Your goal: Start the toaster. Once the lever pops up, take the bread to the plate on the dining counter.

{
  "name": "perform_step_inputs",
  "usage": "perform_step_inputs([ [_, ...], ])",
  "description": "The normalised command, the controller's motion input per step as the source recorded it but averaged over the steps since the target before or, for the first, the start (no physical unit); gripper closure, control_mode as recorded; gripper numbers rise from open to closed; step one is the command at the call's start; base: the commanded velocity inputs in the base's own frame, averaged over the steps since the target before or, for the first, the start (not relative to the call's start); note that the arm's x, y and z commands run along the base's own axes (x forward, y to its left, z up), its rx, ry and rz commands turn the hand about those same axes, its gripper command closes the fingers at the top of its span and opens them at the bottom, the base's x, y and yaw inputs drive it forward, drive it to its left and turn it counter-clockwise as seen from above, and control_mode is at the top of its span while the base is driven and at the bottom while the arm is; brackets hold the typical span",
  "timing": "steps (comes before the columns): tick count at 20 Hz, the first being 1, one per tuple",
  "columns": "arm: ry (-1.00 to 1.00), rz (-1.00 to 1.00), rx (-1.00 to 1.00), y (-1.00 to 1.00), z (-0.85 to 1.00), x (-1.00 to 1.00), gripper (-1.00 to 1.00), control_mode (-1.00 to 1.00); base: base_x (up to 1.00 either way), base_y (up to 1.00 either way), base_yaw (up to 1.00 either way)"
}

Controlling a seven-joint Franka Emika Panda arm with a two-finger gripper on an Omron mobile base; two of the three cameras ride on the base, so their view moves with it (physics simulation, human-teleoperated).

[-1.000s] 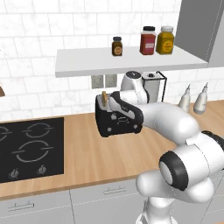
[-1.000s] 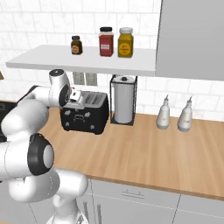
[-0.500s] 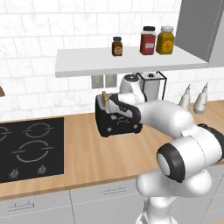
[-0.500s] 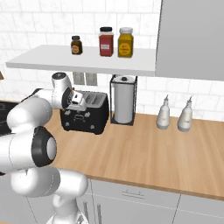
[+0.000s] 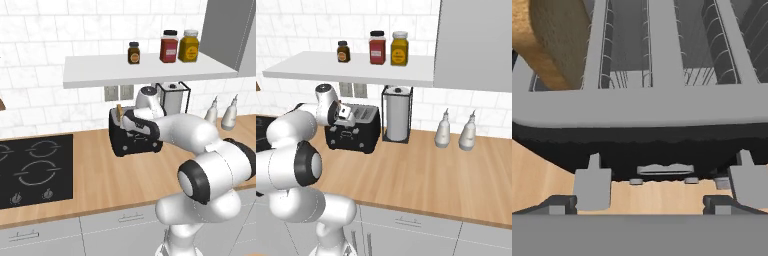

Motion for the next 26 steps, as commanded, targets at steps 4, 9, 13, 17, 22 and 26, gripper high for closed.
perform_step_inputs([
  [4, -0.12, 0.0, 0.0, 0.0, -0.19, 0.0, -1.0, -1.0, 0.0, 0.0, 0.0],
  [9, -0.07, 0.0, 0.0, 0.0, -0.21, 0.0, -1.0, -1.0, 0.0, 0.0, 0.0],
  [13, -0.01, 0.0, 0.0, 0.0, -0.2, 0.0, -1.0, -1.0, 0.0, 0.0, 0.0],
  [17, 0.0, 0.0, 0.0, 0.0, -0.22, 0.0, -1.0, -1.0, 0.0, 0.0, 0.0],
  [22, 0.0, 0.0, 0.0, 0.0, -0.21, 0.0, -1.0, -1.0, 0.0, 0.0, 0.0],
  [26, 0.0, 0.0, 0.0, 0.0, -0.17, 0.0, -1.0, -1.0, 0.0, 0.0, 0.0],
])
